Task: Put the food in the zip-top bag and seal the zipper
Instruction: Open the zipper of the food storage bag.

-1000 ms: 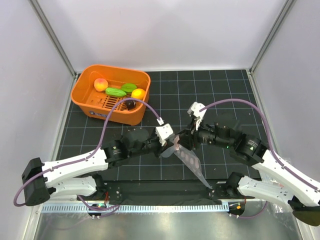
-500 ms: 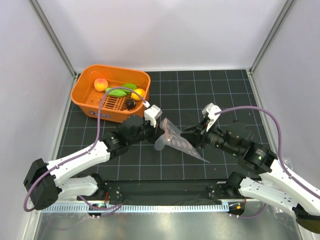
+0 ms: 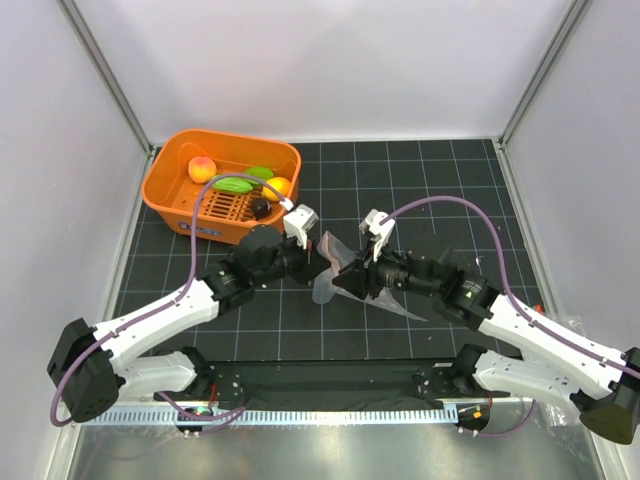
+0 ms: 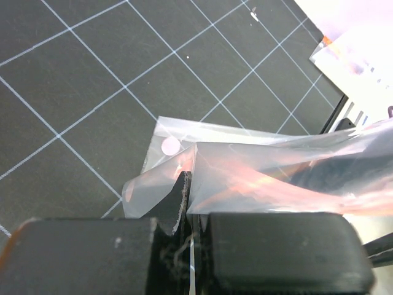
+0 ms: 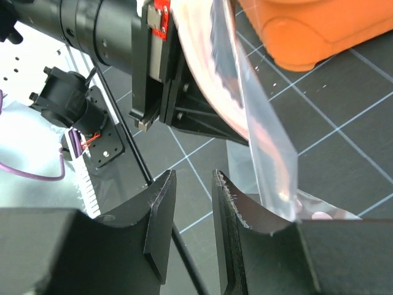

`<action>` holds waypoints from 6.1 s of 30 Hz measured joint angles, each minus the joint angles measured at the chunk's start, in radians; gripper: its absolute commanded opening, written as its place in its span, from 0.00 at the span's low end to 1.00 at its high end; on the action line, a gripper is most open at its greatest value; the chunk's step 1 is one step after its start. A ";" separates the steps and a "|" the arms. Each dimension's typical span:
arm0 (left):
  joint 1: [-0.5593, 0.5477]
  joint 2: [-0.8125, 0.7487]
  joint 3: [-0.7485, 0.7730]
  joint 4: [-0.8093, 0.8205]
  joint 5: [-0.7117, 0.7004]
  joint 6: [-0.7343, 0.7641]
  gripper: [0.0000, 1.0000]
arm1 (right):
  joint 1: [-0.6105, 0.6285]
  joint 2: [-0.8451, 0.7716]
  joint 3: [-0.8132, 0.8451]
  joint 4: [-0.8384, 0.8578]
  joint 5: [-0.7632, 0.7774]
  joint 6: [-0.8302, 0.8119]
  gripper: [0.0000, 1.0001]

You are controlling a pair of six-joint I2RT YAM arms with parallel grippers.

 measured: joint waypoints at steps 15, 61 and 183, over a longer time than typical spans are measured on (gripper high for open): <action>0.095 0.010 -0.037 0.017 -0.009 -0.101 0.00 | 0.002 0.000 -0.052 0.097 0.006 0.024 0.36; 0.055 -0.127 -0.199 0.591 0.649 -0.285 0.01 | 0.002 -0.299 -0.142 -0.015 -0.031 0.040 0.39; 0.042 -0.243 -0.167 0.250 0.286 -0.119 0.86 | 0.024 -0.225 -0.125 -0.092 0.287 0.070 0.01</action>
